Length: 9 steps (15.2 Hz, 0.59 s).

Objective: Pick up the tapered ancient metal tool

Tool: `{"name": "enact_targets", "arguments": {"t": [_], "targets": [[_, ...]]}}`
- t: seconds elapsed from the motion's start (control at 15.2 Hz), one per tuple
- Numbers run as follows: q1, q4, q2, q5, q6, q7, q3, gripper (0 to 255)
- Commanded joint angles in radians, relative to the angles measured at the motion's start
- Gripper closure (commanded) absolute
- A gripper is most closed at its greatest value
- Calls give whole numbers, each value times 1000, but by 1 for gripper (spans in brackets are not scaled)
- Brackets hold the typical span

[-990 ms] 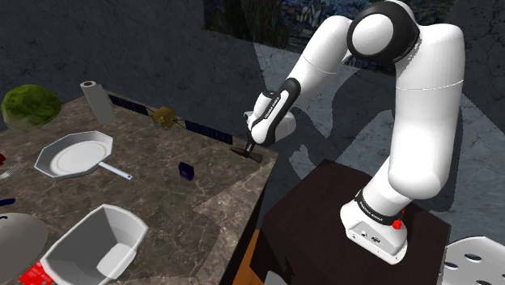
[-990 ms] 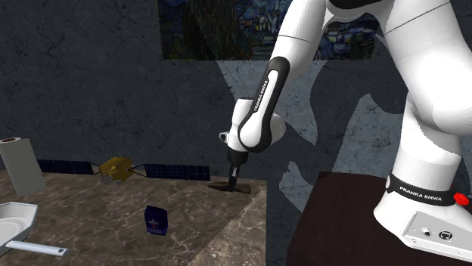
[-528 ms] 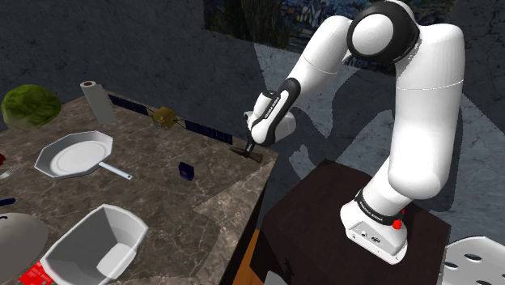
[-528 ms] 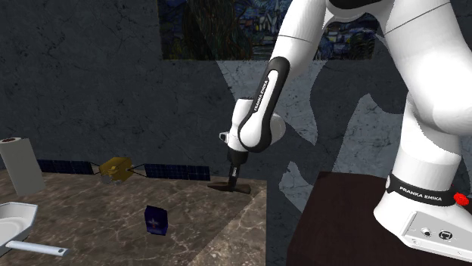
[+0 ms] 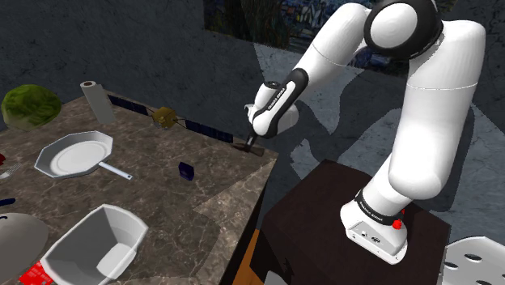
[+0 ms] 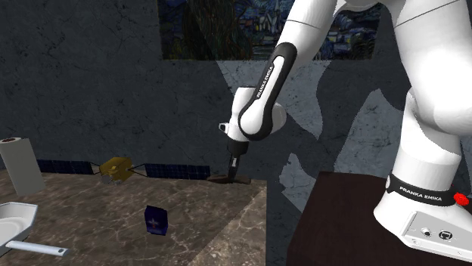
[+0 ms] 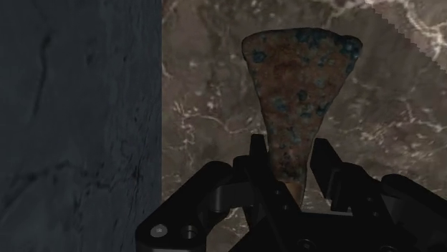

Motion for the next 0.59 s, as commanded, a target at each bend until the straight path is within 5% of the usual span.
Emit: {"name": "enact_targets", "arguments": {"t": [0.0, 0.53], "targets": [[4, -10, -34, -2, -23, 5, -3, 255], [12, -24, -123, -13, -100, 19, -14, 255]]}}
